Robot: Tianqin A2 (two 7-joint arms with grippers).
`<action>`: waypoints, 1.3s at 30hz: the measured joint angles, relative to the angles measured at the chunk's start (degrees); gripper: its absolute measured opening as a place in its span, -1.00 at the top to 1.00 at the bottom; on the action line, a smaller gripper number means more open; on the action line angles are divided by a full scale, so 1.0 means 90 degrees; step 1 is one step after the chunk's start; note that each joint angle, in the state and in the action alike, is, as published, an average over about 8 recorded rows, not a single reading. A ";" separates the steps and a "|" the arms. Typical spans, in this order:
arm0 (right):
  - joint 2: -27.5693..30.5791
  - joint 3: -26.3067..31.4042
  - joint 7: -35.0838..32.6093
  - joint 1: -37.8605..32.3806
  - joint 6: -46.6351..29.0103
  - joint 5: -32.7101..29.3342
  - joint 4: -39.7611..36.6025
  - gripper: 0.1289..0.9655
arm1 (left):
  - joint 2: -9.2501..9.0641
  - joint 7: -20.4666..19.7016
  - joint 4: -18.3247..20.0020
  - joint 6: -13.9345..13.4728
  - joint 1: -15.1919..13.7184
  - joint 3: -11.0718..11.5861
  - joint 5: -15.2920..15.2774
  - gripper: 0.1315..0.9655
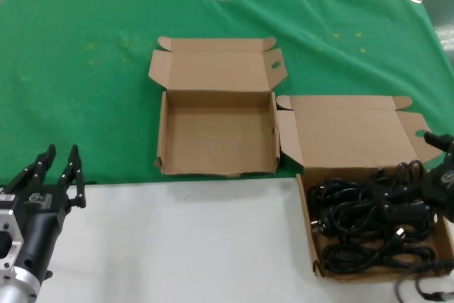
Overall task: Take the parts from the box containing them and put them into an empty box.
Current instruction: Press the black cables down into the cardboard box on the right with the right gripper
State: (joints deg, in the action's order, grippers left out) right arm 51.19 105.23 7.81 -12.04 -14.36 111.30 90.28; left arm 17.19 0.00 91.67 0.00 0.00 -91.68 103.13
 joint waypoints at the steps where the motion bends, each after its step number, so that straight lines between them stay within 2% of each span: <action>1: 0.0086 -0.0020 0.0014 -0.0087 -0.0178 -0.0025 -0.0031 -1.00 | 0.0000 0.0000 0.0000 0.0000 0.0000 0.0000 0.0000 0.46; 10: 0.0677 -0.0098 -0.0038 -0.1061 -0.1954 -0.0230 -0.0378 -1.00 | 0.0000 0.0000 0.0000 0.0000 0.0000 0.0000 0.0000 0.76; 19: 0.0902 0.0088 -0.0967 -0.1953 -0.3877 -0.0498 -0.0872 -1.00 | 0.0000 0.0000 0.0000 0.0000 0.0000 0.0000 0.0000 0.90; 24: 0.0862 0.0296 -0.1776 -0.2444 -0.4911 -0.0731 -0.1326 -1.00 | 0.0000 0.0000 0.0000 0.0000 0.0000 0.0000 0.0000 0.91; 29: 0.0595 0.0527 -0.2889 -0.3058 -0.5721 -0.1053 -0.2027 -1.00 | 0.0000 0.0000 0.0000 0.0000 0.0000 0.0000 0.0000 0.91; 39: -0.0101 0.0934 -0.4934 -0.4076 -0.6482 -0.1733 -0.3241 -1.00 | 0.0000 -0.0002 0.0000 0.0000 0.0000 0.0000 -0.0001 0.91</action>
State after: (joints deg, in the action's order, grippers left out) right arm 50.28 113.64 -36.60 -48.72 -72.69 95.70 61.11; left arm 17.19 -0.02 91.67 0.00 0.00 -91.68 103.12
